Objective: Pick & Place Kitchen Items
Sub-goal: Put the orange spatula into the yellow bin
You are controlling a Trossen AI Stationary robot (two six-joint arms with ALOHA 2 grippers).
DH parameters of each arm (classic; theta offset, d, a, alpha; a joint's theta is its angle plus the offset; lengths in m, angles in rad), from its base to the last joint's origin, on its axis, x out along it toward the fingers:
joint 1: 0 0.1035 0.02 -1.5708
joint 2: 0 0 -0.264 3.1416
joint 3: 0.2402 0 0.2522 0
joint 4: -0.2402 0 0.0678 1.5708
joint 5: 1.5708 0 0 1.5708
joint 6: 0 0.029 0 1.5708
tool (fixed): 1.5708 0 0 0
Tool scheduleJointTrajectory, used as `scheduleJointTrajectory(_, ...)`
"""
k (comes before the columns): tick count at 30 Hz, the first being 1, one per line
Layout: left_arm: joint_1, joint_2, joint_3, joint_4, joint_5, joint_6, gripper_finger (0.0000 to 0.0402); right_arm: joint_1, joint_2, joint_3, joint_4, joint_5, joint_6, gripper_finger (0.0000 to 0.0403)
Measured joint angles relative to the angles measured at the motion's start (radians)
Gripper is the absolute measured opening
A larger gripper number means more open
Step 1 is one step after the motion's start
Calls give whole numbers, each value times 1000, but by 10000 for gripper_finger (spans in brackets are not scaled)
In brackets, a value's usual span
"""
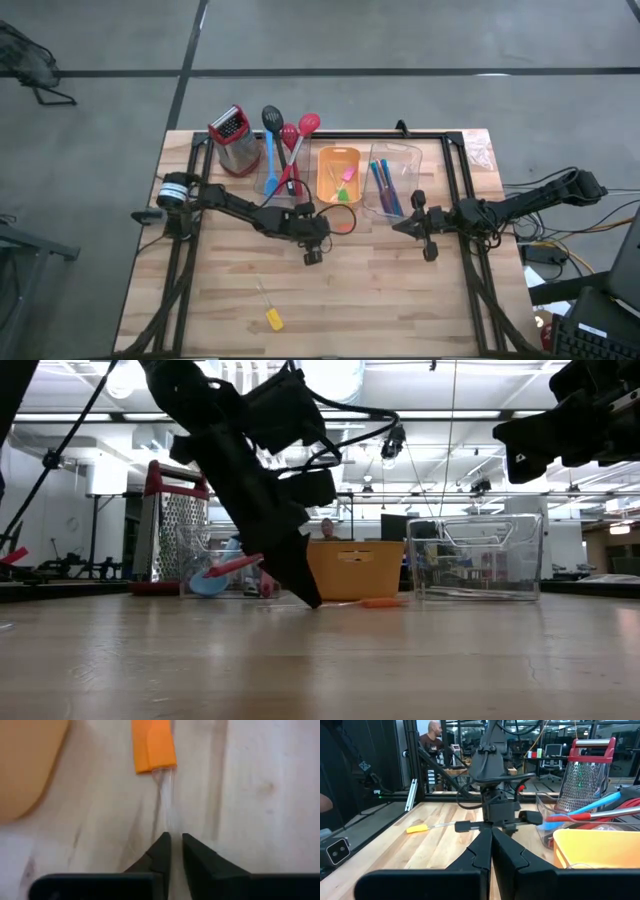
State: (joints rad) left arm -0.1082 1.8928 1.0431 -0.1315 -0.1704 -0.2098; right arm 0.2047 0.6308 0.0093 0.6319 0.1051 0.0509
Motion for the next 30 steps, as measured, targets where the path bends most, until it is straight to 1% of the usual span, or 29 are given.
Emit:
scheduleJointTrajectory(3,-13,-1,0,-32,6,2,13,0,0,0,0,0,-1,8)
scheduleJointTrajectory(4,-19,-1,1,-51,14,-1,7,0,0,0,0,0,0,8)
scheduleJointTrajectory(5,-26,-1,0,-76,31,-3,6,0,0,0,0,0,0,8)
scheduleJointTrajectory(10,-90,-1,0,-126,43,14,4,0,0,0,0,0,-1,8)
scheduleJointTrajectory(13,-137,-5,-1,-176,119,17,4,0,0,0,0,0,1,8)
scheduleJointTrajectory(15,-159,-15,0,-198,144,19,4,0,0,0,0,0,-1,8)
scheduleJointTrajectory(17,-180,-35,-1,-201,125,36,4,0,0,0,0,0,0,8)
scheduleJointTrajectory(19,-196,-61,-4,-174,55,39,4,0,0,0,0,0,-1,8)
scheduleJointTrajectory(22,-201,-76,-8,-127,-60,37,14,0,0,0,0,0,0,8)
scheduleJointTrajectory(24,-181,-76,-8,-59,-96,35,29,0,0,0,0,0,-1,8)
scheduleJointTrajectory(26,-157,-77,-6,4,-81,46,47,0,0,0,0,0,0,8)
scheduleJointTrajectory(30,-105,-70,-6,114,32,101,94,0,0,0,0,0,-1,8)
